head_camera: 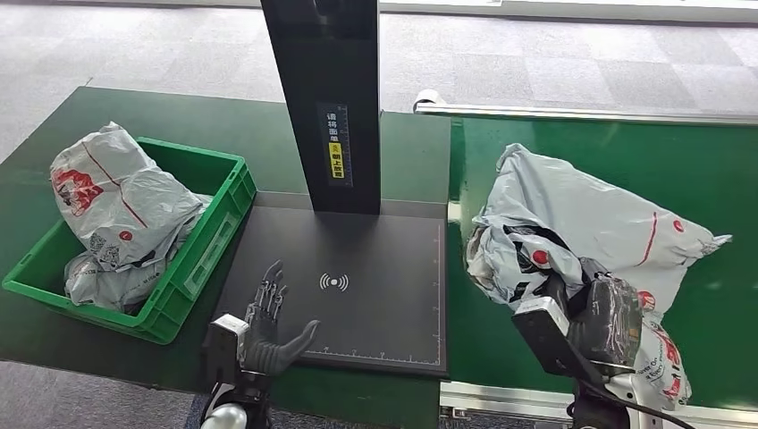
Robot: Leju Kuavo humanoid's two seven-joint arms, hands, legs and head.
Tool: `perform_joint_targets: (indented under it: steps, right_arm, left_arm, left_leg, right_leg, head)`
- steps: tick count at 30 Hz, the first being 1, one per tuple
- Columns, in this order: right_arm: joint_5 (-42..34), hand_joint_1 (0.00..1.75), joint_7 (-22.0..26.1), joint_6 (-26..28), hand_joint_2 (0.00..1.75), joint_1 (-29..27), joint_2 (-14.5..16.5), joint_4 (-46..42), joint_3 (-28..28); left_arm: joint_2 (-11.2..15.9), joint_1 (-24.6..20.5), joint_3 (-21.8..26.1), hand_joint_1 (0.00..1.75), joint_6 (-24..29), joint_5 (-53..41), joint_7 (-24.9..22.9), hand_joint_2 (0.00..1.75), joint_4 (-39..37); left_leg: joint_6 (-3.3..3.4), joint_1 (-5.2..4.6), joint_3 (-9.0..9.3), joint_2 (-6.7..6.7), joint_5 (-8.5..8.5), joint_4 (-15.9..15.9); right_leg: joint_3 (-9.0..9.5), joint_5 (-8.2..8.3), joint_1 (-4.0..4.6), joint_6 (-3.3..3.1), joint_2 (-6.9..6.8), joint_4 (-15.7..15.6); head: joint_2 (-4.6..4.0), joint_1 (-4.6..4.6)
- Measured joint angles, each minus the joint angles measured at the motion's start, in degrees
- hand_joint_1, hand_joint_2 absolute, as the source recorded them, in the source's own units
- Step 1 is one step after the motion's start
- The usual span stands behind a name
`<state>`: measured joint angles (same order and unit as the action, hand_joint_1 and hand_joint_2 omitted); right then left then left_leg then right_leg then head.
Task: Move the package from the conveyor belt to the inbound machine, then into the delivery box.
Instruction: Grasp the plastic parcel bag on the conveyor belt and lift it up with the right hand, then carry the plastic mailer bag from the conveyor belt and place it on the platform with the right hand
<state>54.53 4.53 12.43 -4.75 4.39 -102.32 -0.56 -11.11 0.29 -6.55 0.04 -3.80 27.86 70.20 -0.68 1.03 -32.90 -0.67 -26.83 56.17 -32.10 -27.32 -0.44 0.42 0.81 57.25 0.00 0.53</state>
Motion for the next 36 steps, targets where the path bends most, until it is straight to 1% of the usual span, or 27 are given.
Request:
perform_joint_targets:
  steps: [2, 5, 12, 15, 19, 22, 27, 28, 31, 32, 36]
  right_arm:
    - [-3.7, 1.75, 0.4, -4.7, 1.75, 2.2, -0.3, 0.9, 1.3]
    - [-9.8, 1.75, 1.3, -11.3, 1.75, 7.1, -1.1, 5.0, 4.6]
    - [-21.3, 1.75, 1.1, -19.1, 1.75, 21.2, -1.7, 18.2, 17.6]
    - [-25.9, 1.75, 1.3, -21.7, 1.75, 26.9, -1.0, 24.3, 22.7]
    - [-29.2, 1.75, 2.2, -23.8, 1.75, 32.0, 0.4, 30.9, 27.2]
    - [-30.2, 1.75, 2.5, -24.3, 1.75, 34.4, 1.2, 34.3, 29.3]
    - [-32.2, 1.75, 2.8, -25.8, 1.75, 36.9, 2.1, 37.6, 31.7]
    - [-32.9, 1.54, 2.8, -26.3, 1.75, 37.4, 2.4, 38.2, 32.3]
    - [-34.7, 0.24, 2.8, -27.7, 1.75, 38.7, 3.6, 39.8, 34.1]
    - [-35.0, 0.00, 2.8, -28.1, 1.75, 39.0, 4.0, 40.2, 34.7]
    - [-36.1, 0.00, 2.7, -28.7, 1.75, 39.7, 5.0, 42.0, 37.0]
  left_arm:
    - [0.2, -0.4, 0.7, 0.00, 0.0, 0.0, 0.1, 1.75, 0.1]
    - [0.7, -2.1, 2.0, 0.00, 0.1, 0.0, 0.2, 1.75, 0.1]
    - [1.4, -5.4, 6.3, 0.00, 1.2, -0.1, -0.4, 1.75, 0.1]
    - [1.5, -5.6, 7.8, 0.00, 2.0, -0.2, -0.6, 1.75, 0.2]
    - [1.7, -5.5, 9.3, 0.00, 2.6, -0.2, -0.6, 1.75, 0.8]
    - [1.9, -5.4, 10.1, 0.00, 2.7, -0.2, -0.6, 1.75, 1.1]
    - [2.1, -5.4, 10.9, 0.00, 2.9, -0.1, -0.6, 1.75, 1.5]
    - [2.1, -5.4, 11.0, 0.00, 2.9, -0.1, -0.7, 1.75, 1.6]
    - [2.2, -5.4, 11.4, 0.00, 3.0, -0.1, -0.8, 1.75, 1.8]
    - [2.2, -5.4, 11.5, 0.00, 3.0, -0.1, -0.9, 1.75, 1.8]
    - [2.3, -5.3, 11.7, 0.00, 3.1, -0.1, -1.1, 1.75, 1.9]
  left_leg:
    - [0.00, 0.00, 0.01, 0.02, 0.03, 0.0]
    - [0.01, 0.01, 0.03, 0.05, 0.11, 0.0]
    - [-0.01, 0.02, 0.05, 0.04, 0.17, 0.0]
    - [-0.01, 0.02, 0.03, 0.03, 0.17, 0.0]
    - [-0.01, 0.02, -0.01, 0.00, 0.17, 0.0]
    - [-0.01, 0.01, -0.02, 0.00, 0.17, 0.0]
    - [-0.01, 0.01, -0.03, -0.01, 0.17, 0.0]
    - [-0.01, 0.01, -0.03, 0.00, 0.17, 0.0]
    - [-0.01, 0.02, -0.01, 0.00, 0.17, 0.0]
    - [-0.01, 0.02, -0.01, 0.00, 0.17, 0.0]
    - [-0.01, 0.03, -0.02, 0.00, 0.17, 0.0]
  right_leg:
    - [0.01, 0.04, 0.01, -0.03, 0.01, 0.0]
    - [0.02, 0.10, 0.02, -0.08, 0.03, 0.0]
    - [0.02, 0.13, 0.03, -0.07, 0.03, 0.1]
    - [0.01, 0.12, 0.03, -0.07, 0.02, 0.1]
    - [-0.01, 0.11, 0.03, -0.07, 0.00, 0.1]
    - [-0.03, 0.11, 0.02, -0.07, 0.00, 0.1]
    - [-0.03, 0.11, 0.02, -0.07, 0.00, 0.1]
    - [-0.04, 0.11, 0.02, -0.07, 0.00, 0.1]
    - [-0.05, 0.11, 0.03, -0.07, 0.00, 0.1]
    - [-0.05, 0.11, 0.03, -0.07, 0.00, 0.1]
    - [-0.05, 0.11, 0.04, -0.07, 0.00, 0.1]
  head:
    - [0.00, 0.00]
    - [0.00, 0.00]
    - [0.00, 0.01]
    - [0.00, 0.00]
    - [0.00, 0.01]
    - [0.00, 0.00]
    - [0.00, -0.01]
    - [0.00, 0.00]
    - [0.00, 0.00]
    - [0.00, 0.00]
    - [0.00, 0.01]
